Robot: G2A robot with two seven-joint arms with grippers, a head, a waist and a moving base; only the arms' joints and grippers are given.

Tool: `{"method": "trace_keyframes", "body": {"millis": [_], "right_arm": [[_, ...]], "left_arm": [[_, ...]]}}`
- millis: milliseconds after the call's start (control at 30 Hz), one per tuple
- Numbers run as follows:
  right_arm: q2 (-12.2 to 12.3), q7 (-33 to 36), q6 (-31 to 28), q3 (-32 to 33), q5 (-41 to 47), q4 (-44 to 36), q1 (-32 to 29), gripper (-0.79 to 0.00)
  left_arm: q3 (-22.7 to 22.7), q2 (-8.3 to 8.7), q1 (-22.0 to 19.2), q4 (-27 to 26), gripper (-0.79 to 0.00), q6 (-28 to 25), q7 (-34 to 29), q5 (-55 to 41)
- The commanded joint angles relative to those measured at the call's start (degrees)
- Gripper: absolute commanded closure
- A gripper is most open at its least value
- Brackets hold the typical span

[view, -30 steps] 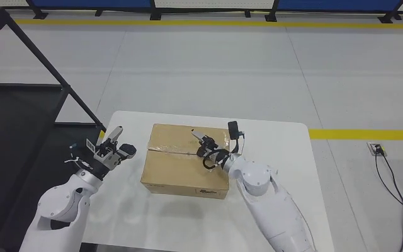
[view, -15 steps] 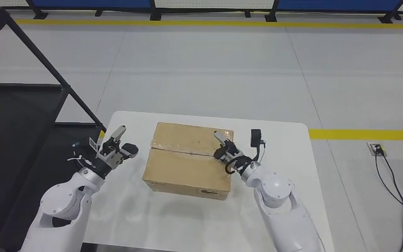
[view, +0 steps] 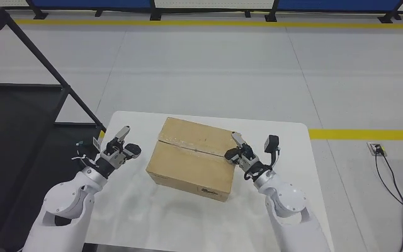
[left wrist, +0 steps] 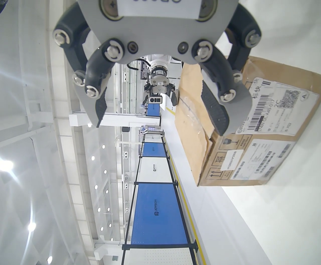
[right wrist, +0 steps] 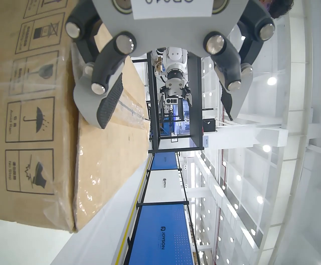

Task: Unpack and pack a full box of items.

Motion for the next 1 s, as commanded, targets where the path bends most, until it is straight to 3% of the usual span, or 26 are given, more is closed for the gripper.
{"method": "trace_keyframes", "body": {"millis": [0,567,967], "right_arm": [[0.16,0.64,0.28,0.29,0.46,0.22,-0.13,-0.785],[1.36,0.50,-4.09,3.48,5.91,0.73,-3.92,-0.785],[1.82,-1.41,-2.43,2.55,6.18,3.92,-2.44,-0.785]], "left_arm": [[0.03,0.00,0.00,0.00,-0.785,-0.02,0.04,-0.02],[0.32,0.05,0.39,-0.37,-0.785,0.08,0.40,0.29],[0.25,0.11,0.61,-0.46,-0.785,-0.01,0.49,0.38]]}}
